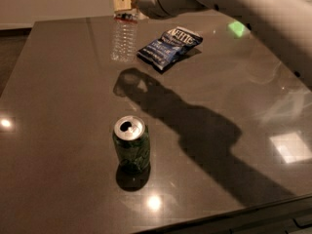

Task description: Place water bottle upright

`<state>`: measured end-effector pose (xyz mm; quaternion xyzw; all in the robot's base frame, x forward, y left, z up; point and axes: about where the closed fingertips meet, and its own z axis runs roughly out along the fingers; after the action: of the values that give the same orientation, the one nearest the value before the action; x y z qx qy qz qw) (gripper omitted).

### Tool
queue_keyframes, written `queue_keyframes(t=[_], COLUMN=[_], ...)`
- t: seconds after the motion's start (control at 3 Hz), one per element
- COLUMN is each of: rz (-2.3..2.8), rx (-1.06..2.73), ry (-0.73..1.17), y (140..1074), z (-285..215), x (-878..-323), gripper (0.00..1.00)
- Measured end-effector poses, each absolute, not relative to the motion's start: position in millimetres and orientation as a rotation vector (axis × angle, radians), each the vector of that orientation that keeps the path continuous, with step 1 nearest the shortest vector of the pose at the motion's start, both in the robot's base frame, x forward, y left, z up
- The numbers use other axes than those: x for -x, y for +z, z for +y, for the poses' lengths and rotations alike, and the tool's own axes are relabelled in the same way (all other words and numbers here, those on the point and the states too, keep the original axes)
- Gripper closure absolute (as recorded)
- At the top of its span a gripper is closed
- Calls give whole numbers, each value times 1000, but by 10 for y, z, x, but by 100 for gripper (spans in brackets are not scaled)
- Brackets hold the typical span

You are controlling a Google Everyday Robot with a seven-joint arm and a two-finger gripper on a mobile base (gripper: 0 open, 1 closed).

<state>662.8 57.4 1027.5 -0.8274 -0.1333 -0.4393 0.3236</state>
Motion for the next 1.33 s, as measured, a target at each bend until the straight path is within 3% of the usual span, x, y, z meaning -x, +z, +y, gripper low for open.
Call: queue_keyframes(t=[0.67, 1.33], rz=[-632, -1008], rx=[1971, 1837], ry=[-1084, -1237], y=[10151, 10077], z=[852, 943], x=[-6483, -6288], gripper=[100, 100])
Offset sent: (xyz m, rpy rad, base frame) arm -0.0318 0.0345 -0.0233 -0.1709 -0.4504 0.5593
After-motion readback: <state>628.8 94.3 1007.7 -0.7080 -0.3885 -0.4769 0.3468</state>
